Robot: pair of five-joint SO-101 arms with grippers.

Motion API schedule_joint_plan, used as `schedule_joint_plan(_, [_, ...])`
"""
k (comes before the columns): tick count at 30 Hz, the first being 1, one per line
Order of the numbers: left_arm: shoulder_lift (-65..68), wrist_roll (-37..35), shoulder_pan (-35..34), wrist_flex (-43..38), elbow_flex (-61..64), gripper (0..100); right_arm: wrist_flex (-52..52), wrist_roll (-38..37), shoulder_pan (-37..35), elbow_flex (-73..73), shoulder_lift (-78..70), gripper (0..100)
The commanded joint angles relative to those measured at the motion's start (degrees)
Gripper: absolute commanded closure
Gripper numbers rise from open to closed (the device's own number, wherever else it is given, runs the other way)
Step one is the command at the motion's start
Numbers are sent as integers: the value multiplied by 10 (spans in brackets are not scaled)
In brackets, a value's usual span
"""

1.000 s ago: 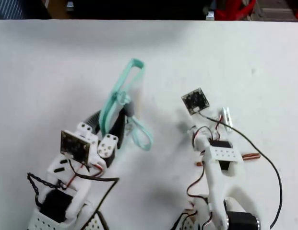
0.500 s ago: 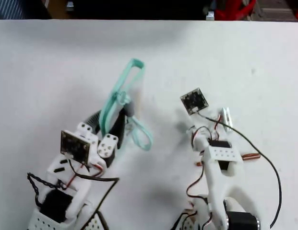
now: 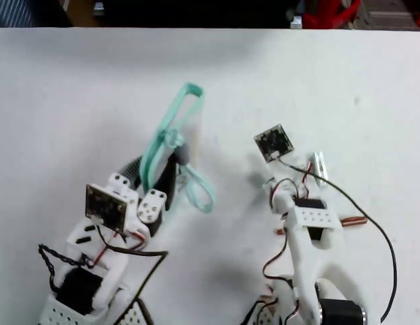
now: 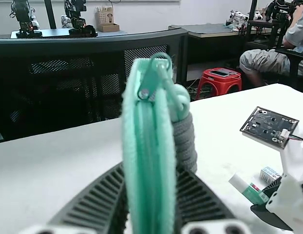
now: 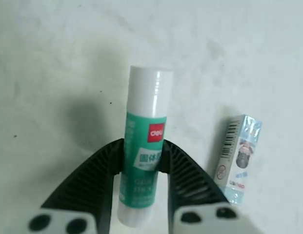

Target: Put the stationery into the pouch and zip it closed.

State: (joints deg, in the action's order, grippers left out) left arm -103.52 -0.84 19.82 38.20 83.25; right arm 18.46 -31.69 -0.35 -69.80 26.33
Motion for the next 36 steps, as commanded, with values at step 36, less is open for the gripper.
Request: schedule_joint_plan(36, [9,5,-2,-8,-1,917,-71,40,1,-244,457,981])
